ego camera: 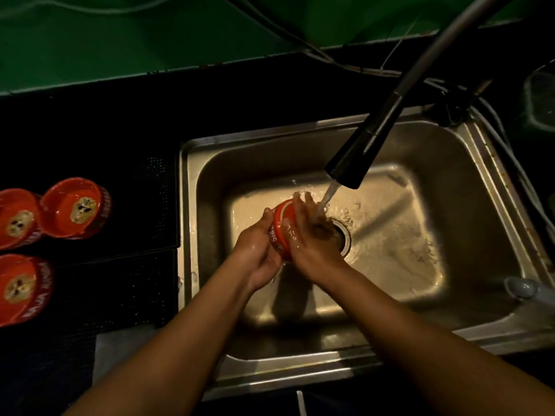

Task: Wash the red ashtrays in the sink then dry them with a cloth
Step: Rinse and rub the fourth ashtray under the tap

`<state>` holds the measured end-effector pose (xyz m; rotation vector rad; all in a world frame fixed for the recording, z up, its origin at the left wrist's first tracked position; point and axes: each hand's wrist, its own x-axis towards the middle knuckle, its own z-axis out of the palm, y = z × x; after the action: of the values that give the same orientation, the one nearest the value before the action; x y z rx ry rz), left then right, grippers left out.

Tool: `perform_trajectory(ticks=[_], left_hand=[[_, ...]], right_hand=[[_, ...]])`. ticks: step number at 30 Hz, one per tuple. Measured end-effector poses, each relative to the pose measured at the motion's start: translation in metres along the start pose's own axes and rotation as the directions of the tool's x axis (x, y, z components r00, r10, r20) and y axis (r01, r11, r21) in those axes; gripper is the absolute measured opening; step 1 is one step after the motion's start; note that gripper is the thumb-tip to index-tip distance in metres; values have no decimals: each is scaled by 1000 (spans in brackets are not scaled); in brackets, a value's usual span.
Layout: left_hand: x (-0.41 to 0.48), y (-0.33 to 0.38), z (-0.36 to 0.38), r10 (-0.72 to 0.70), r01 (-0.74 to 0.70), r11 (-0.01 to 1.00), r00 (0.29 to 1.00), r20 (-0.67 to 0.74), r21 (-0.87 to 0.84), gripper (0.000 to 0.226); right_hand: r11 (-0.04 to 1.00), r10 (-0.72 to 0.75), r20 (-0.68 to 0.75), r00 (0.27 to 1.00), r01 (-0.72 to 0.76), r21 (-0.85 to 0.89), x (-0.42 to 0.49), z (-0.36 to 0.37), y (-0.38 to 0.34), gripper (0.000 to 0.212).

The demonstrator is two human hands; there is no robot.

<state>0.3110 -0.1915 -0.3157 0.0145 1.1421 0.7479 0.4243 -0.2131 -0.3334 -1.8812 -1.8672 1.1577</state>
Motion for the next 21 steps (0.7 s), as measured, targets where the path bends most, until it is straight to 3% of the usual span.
perform_trajectory(ticks=[2,4,7,11,14,17,19,21], left_hand=[[0,8,2,-2,2,1000,1000,-24,3,45],[2,16,4,-35,35,999,999,-29,20,41],[6,18,10,-125,124,992,992,11,29,41],[10,14,26,-132,133,991,990,55,-15,35],[7,8,36,-111,116,993,985,128,-32,37],[3,-2,42,-62,33,979,989,136,203,33],[-1,-7,45,31,-98,835,991,132,542,33],[-5,-11,44,93,-266,481,963,253,835,35]], right_hand=[[981,-194,11,981,194,12,-17,3,9,61],[955,-293,-30,956,294,28,-30,2,21,70],[971,-231,-103,967,236,42,-33,-4,34,79],[922,-53,-112,992,91,376,-28,-15,30,58],[746,60,-54,997,-9,665,-21,-21,30,43],[494,164,90,982,-161,854,-17,-28,31,29],[388,237,149,960,-235,891,-15,-29,34,25],[297,300,168,939,-259,919,-14,-29,35,26]])
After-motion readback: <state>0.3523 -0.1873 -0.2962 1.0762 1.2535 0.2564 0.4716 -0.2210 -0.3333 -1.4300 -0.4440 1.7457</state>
